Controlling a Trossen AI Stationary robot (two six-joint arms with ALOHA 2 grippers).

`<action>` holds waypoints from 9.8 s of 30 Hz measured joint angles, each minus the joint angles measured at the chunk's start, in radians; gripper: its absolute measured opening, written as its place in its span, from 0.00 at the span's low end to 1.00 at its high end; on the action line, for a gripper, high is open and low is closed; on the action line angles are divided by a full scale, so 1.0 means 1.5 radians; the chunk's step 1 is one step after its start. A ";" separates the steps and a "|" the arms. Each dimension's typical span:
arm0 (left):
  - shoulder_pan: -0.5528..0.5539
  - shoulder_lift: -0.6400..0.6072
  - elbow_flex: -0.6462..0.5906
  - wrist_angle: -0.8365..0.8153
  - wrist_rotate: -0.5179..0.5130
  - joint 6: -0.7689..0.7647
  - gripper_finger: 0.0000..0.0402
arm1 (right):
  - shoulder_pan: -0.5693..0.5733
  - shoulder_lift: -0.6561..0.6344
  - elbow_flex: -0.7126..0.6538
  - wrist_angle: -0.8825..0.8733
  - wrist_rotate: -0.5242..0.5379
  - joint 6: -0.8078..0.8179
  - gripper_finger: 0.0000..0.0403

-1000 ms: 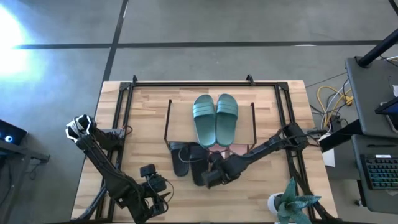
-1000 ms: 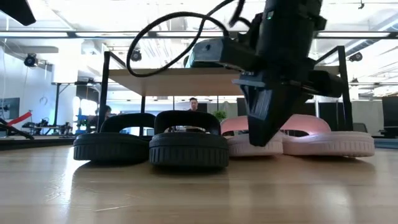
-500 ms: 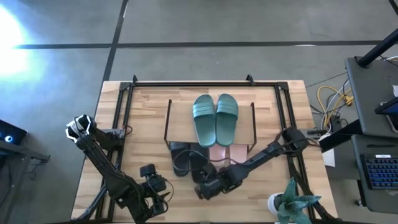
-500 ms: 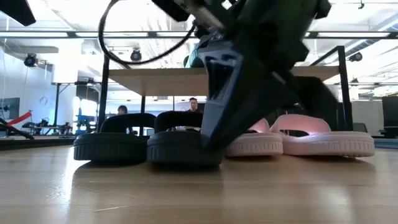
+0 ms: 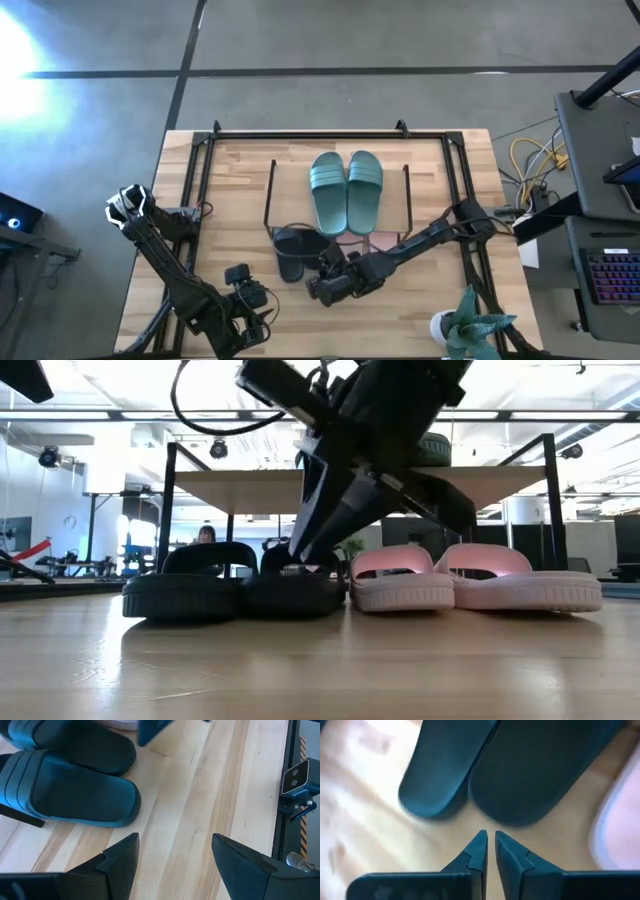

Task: Pick and place slides into the shelf
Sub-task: Adjust the slippers under the shelf, then return to Home Position

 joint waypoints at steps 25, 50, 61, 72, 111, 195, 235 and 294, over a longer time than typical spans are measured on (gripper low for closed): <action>0.109 0.008 -0.277 0.426 0.054 0.068 0.39 | 0.160 -0.005 0.084 -0.265 -0.005 0.199 0.07; 0.146 0.106 -0.273 0.533 -0.021 0.137 0.03 | 0.169 -0.005 0.082 -0.265 0.000 0.199 0.07; 0.219 0.107 -0.274 0.425 -0.076 0.121 0.03 | 0.170 -0.005 0.082 -0.265 0.004 0.204 0.07; 0.131 0.044 -0.226 0.423 0.064 0.158 0.03 | 0.137 0.001 0.065 -0.097 -0.071 0.033 0.07; -0.050 0.034 -0.213 0.419 -0.010 -0.013 0.03 | 0.019 0.020 0.064 -0.118 -0.100 -0.229 0.07; 0.095 -0.369 -0.239 0.666 0.049 0.448 0.03 | 0.221 -0.275 0.147 -0.368 0.250 -0.083 0.07; 0.439 -0.736 -0.488 0.466 0.115 0.559 0.03 | 0.038 -1.105 -0.564 -0.209 0.235 -0.230 0.02; 0.440 -1.069 -0.770 0.559 0.281 0.581 0.00 | 0.038 -1.405 -0.962 0.520 0.029 -0.722 0.02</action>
